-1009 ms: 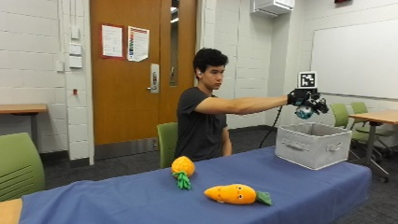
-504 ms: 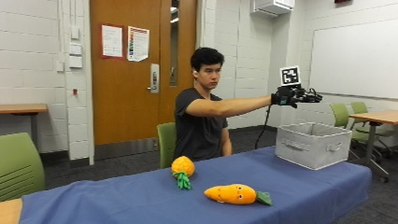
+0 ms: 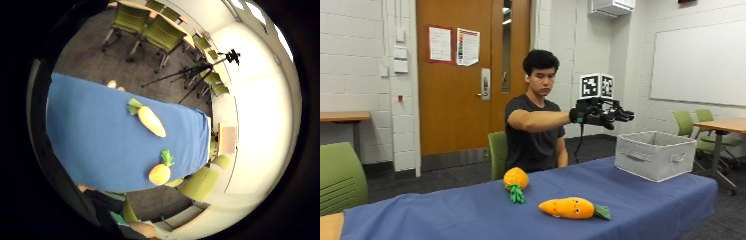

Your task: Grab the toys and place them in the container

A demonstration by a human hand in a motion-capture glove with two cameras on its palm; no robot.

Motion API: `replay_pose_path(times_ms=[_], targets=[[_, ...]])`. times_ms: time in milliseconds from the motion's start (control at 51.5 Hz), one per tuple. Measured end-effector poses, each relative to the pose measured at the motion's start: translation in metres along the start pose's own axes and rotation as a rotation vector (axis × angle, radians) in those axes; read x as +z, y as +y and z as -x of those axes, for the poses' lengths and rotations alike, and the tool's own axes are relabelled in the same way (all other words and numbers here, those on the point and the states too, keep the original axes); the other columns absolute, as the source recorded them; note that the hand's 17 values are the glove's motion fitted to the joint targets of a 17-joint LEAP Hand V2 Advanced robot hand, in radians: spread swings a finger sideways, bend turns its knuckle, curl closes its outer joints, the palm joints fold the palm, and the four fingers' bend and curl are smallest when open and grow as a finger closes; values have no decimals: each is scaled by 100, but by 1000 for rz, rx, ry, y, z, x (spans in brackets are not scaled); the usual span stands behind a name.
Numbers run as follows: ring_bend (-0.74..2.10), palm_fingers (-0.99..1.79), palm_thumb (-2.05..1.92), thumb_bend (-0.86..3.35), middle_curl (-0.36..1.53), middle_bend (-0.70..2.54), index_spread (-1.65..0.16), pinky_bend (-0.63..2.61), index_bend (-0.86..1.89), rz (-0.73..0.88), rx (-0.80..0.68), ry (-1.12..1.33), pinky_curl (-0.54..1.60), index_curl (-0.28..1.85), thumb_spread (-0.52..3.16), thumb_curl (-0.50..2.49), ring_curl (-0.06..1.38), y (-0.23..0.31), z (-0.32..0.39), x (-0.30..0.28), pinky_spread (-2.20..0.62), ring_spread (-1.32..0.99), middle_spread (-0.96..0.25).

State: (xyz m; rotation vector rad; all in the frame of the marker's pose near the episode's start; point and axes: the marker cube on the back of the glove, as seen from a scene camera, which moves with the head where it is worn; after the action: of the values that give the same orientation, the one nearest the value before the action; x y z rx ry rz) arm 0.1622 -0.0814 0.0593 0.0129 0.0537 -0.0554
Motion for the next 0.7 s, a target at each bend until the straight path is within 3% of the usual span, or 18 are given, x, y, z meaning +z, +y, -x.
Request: replay_pose_path(times_ms=[233,504,698], targets=[[34,-17,-9,-8,36,16,-28,74,11,87,149,-11,33,39,96,28,23,-2,-95,69,-10,-34,-18],[22,-18,-12,-9,33,13,-28,68,15,240,245,-54,33,35,90,24,23,11,-139,184,-7,-33,-18],[15,-22,-12,-9,28,10,-28,68,15,292,284,-69,33,35,89,23,23,20,-151,230,-6,-31,-16]])
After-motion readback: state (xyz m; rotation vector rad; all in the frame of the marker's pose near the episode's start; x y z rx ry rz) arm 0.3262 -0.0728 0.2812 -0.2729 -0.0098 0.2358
